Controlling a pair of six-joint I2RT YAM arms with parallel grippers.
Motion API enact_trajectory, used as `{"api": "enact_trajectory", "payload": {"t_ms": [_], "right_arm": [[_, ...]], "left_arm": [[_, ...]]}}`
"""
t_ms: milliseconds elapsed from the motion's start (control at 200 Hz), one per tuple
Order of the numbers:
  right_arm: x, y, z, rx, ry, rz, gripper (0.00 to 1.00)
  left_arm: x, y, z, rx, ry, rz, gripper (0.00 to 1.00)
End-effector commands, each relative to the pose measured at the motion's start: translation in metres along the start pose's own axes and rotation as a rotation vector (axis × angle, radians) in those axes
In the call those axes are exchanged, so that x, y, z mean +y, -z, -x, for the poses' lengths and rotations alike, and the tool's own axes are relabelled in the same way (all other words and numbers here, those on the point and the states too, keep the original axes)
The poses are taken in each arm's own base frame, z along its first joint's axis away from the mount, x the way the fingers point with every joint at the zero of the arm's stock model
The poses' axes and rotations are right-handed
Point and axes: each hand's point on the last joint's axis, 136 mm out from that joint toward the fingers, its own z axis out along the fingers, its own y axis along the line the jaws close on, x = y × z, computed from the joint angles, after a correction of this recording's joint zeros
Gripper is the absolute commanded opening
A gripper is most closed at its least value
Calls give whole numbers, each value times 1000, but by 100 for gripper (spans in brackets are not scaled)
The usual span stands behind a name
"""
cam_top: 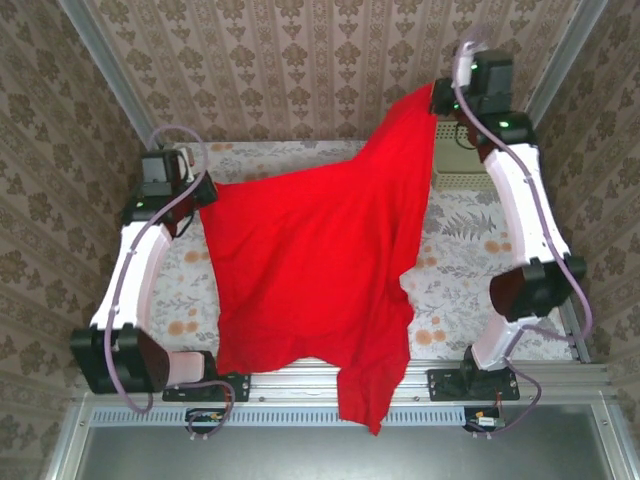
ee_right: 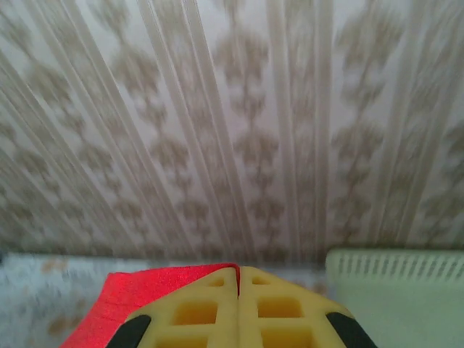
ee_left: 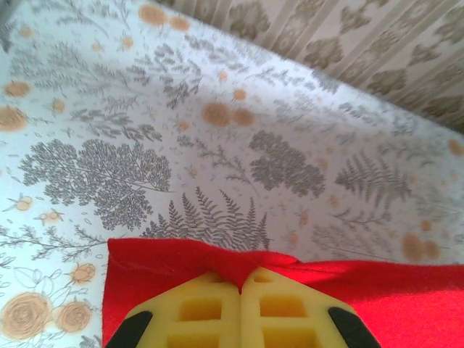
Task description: Fold the inside-out t-shirt
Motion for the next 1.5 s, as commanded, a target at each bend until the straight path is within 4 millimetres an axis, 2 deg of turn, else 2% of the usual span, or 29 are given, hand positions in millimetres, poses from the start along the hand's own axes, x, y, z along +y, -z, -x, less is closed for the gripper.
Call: {"api": "enact_trajectory", "payload": {"t_ms": [0, 75, 150, 240, 380, 580, 730, 920, 1065, 1250, 1345, 1420, 1430, 1495], "right_arm": [[14, -43, -2, -36, 1, 65, 0], [16, -88, -33, 35, 33, 44, 0], [16, -125, -60, 94, 49, 23, 0], [15, -157, -76, 122, 44, 21, 0], [18, -189, -82, 112, 33, 44, 0], [25, -213, -76, 33, 8, 87, 0], [33, -218, -67, -22, 10, 123, 0], [39, -215, -55, -66, -5, 137, 0], [47, -205, -51, -46, -10, 163, 0], [56, -191, -71, 60, 63, 121, 0], [59, -183, -85, 121, 59, 119, 0], [58, -170, -101, 185, 54, 95, 0], [61, -168, -97, 167, 57, 101, 0], [71, -153, -105, 161, 74, 121, 0]], "left_arm": [[20, -52, 7, -27, 33, 84, 0], [34, -91, -3, 43, 34, 128, 0], [43, -120, -7, 94, 40, 152, 0], [54, -147, -7, 130, 41, 185, 0], [70, -174, -5, 153, 108, 171, 0], [94, -193, 7, 147, 166, 186, 0], [99, -204, 11, 154, 161, 176, 0], [99, -200, 19, 116, 155, 160, 0], [98, -192, 23, 114, 160, 139, 0], [82, -186, 11, 213, 184, 34, 0], [76, -176, 4, 229, 164, 26, 0], [77, -165, -1, 230, 156, 45, 0], [78, -164, -3, 230, 157, 50, 0], [79, -153, -8, 223, 163, 61, 0]]}}
